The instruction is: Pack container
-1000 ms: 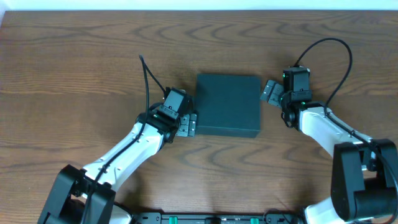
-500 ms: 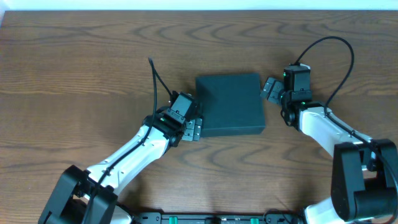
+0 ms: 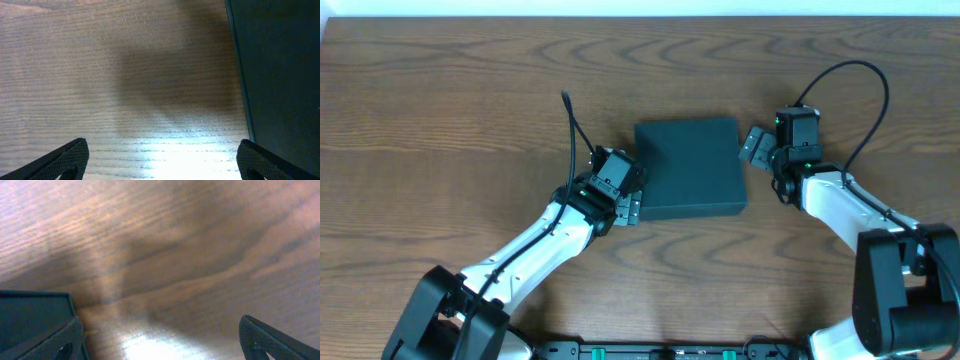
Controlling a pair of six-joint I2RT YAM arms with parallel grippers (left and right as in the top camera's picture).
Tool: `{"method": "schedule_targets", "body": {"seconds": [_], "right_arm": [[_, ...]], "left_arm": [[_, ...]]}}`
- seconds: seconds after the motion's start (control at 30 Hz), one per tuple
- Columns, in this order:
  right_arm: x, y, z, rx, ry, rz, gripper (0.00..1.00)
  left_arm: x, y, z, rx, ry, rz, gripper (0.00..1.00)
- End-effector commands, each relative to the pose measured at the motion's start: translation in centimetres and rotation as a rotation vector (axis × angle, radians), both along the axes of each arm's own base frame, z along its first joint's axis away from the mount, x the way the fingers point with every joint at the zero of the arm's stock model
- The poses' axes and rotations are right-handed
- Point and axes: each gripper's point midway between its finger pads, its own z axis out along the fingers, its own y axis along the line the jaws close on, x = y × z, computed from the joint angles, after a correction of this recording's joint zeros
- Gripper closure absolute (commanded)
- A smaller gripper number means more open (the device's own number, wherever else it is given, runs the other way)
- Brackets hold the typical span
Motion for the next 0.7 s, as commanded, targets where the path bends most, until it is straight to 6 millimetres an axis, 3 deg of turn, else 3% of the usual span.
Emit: {"method": "schedule_targets", "body": {"seconds": [0.0, 0.33, 0.47, 0.67], "right_arm": [[-1.4, 0.8, -1.0, 0.043, 0.061, 0.006, 0.01], [-3.2, 2.0, -1.4, 0.099, 0.138, 0.041, 0.01], [-2.6, 1.8, -1.1, 0.093, 0.110, 0.035, 0.01], [-1.7, 1.7, -0.5, 0.099, 0.066, 0.032, 0.01]], "left_arm": [[1.2, 0.7, 0.6, 0.007, -0.036, 0.034, 0.05], [4.2, 1.5, 1.7, -0.029, -0.123, 0.031, 0.05], [4.5, 2.4, 1.7, -0.029, -0.124, 0.058, 0.05], [3.9, 1.8, 1.3, -0.055, -0.087, 0.037, 0.05]]}}
